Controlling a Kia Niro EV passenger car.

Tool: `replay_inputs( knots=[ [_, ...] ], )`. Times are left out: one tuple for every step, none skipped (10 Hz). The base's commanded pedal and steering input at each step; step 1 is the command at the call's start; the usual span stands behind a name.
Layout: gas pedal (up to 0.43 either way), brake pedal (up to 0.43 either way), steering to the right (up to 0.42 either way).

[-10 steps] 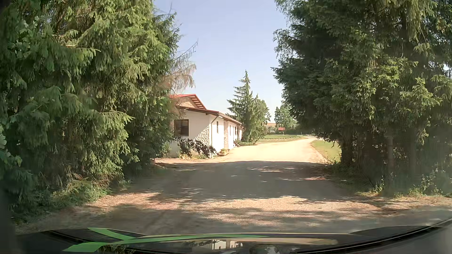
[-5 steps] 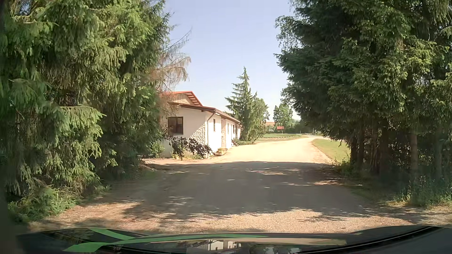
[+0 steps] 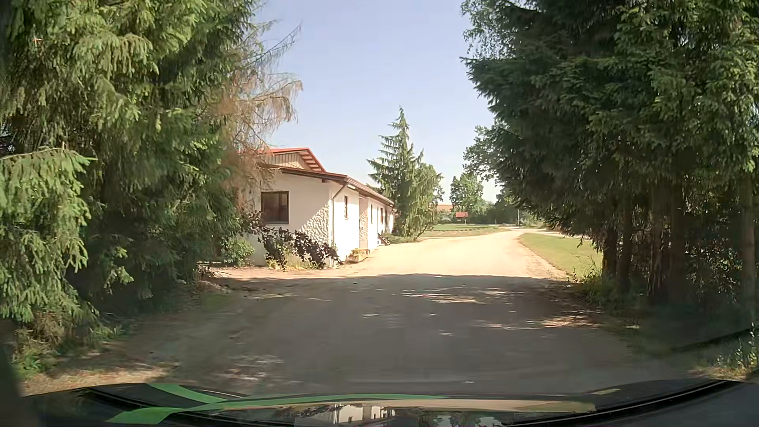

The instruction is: Follow the waypoints while adhering to traffic rules and regulations

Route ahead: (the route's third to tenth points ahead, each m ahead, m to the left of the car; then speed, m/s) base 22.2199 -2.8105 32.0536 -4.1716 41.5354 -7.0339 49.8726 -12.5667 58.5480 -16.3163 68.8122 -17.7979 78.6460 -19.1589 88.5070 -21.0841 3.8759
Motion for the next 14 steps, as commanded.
replay_inputs(
  knots=[
    [0.11,0.0,0.047],
    [0.11,0.0,0.038],
    [0.11,0.0,0.032],
    [0.11,0.0,0.03],
    [0.11,0.0,0.028],
    [0.11,0.0,0.028],
    [0.11,0.0,0.025],
    [0.11,0.0,0.023],
    [0.11,0.0,0.023],
    [0.11,0.0,0.023],
    [0.11,0.0,0.023],
    [0.11,0.0,0.024],
    [0.11,0.0,0.025],
    [0.11,0.0,0.027]
  ],
)
